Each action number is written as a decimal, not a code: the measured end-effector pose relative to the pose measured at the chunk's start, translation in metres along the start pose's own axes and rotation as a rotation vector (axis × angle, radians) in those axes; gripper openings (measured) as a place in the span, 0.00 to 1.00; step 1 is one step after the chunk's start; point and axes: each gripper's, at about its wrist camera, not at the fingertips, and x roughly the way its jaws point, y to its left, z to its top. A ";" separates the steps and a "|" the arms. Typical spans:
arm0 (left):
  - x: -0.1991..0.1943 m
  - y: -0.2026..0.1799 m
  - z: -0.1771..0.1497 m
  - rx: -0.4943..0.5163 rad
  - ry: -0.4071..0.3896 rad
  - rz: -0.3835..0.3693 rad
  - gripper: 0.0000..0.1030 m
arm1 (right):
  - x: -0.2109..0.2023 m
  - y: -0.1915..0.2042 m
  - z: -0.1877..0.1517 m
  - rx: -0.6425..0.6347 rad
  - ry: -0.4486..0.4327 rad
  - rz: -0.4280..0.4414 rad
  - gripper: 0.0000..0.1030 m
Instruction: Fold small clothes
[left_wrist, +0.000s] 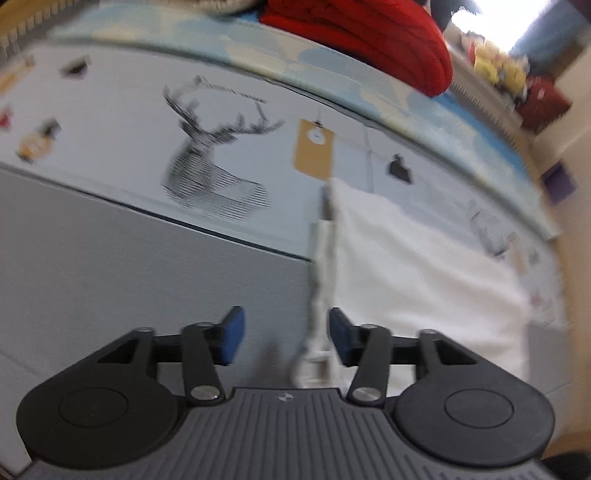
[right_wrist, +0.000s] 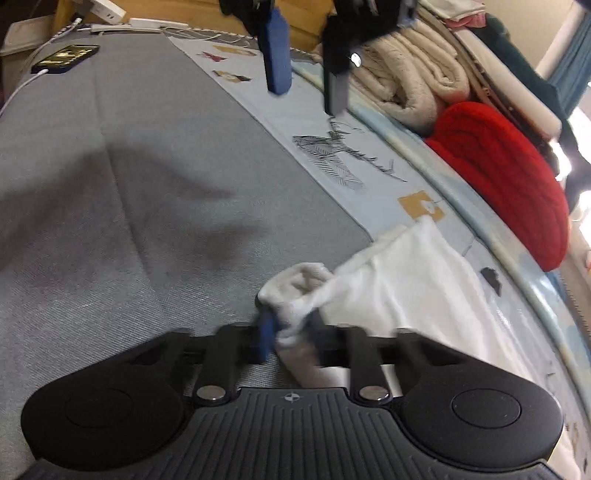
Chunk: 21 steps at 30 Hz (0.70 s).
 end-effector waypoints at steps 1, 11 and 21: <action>0.008 0.001 0.002 -0.045 0.018 -0.049 0.68 | -0.005 -0.004 0.001 0.026 -0.021 -0.001 0.10; 0.086 -0.013 0.017 -0.296 0.178 -0.210 0.77 | -0.087 -0.052 0.002 0.209 -0.240 0.037 0.08; 0.016 -0.040 0.028 -0.163 -0.019 -0.078 0.09 | -0.121 -0.069 0.004 0.357 -0.301 0.225 0.07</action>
